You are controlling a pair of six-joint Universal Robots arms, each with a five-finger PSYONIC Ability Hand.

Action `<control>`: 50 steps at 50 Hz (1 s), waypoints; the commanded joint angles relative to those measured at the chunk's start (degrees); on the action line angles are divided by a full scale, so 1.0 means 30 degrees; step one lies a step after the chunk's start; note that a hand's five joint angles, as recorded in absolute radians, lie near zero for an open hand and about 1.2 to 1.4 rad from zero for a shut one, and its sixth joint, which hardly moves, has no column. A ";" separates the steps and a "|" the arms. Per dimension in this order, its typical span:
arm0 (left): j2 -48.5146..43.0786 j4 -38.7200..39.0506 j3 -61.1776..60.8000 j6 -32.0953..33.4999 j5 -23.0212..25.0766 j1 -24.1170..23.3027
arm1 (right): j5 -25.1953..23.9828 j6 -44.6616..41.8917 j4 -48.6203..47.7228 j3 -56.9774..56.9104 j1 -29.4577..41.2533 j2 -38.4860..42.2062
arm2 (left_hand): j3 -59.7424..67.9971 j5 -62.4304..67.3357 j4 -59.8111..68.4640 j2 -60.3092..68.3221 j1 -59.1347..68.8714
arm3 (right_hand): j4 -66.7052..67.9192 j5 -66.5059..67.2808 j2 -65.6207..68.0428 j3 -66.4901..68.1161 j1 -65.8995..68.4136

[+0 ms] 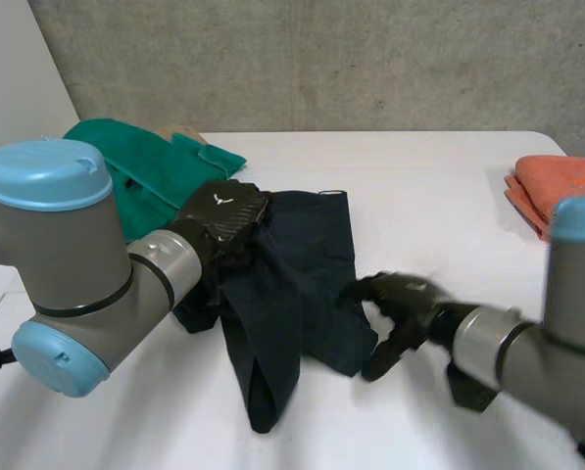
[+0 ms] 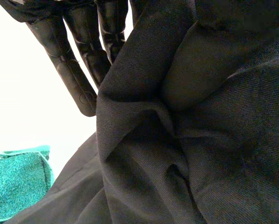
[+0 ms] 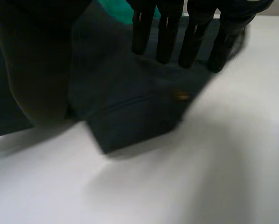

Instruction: Fold the laundry.

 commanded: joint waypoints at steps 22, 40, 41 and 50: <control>0.3710 -0.1044 -0.0273 -0.1327 0.0010 0.0073 | 0.5156 -0.3955 -0.5897 -0.1464 0.0613 -0.1205 | 0.4366 0.4263 0.4481 0.4443 0.5479 | 1.9011 1.9451 1.8596 1.8601 1.8562; 0.1399 -0.1307 -0.1914 -0.0683 -0.2915 0.0219 | 0.4158 -0.7418 -0.5047 -0.1551 0.0112 -0.1210 | 0.3918 0.3815 0.4032 0.3994 0.5030 | 1.9011 1.9451 1.8596 1.8601 1.8562; 0.1135 -0.1337 -0.1885 -0.0624 -0.3326 0.0219 | 0.4158 -0.7418 -0.5047 -0.1581 0.0112 -0.1122 | 0.3807 0.3704 0.3921 0.3883 0.4919 | 1.9011 1.9451 1.8596 1.8601 1.8562; 0.0838 -0.1395 -0.1709 -0.0592 -0.5029 0.0366 | 0.4246 -0.9088 -0.5077 -0.1610 0.0170 -0.0507 | -1.4247 -1.4350 -1.4133 -1.4171 -1.3135 | 1.9011 1.9451 1.8596 1.8601 1.8562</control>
